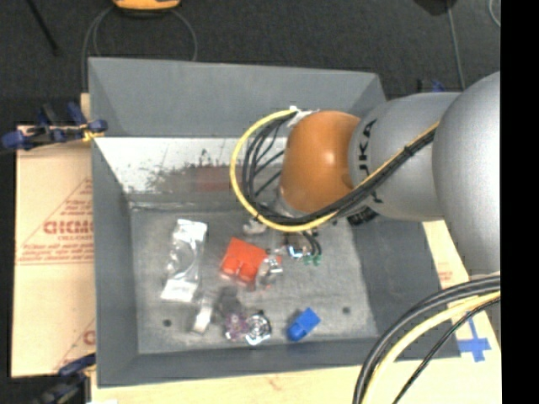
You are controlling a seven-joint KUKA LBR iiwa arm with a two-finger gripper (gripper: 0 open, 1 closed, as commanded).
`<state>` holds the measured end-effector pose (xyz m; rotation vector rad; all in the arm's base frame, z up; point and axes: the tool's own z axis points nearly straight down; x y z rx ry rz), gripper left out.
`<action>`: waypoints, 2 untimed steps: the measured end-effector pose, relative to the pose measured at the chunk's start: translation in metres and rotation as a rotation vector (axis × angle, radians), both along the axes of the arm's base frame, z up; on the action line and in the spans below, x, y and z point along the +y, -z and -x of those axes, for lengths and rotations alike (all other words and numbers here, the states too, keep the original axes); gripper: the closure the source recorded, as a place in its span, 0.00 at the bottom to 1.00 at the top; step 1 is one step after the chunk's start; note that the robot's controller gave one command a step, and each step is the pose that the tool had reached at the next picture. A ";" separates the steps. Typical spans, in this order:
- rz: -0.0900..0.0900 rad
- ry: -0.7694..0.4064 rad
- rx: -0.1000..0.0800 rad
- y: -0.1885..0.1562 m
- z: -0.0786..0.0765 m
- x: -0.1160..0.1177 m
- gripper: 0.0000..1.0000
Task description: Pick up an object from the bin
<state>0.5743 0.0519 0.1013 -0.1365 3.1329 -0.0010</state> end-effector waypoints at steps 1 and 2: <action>-0.002 0.112 0.000 -0.001 -0.006 -0.006 0.00; -0.003 0.221 0.005 0.024 -0.022 -0.007 0.00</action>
Offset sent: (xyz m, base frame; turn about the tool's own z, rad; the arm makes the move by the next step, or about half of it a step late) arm 0.0041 -0.0052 0.0003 0.1130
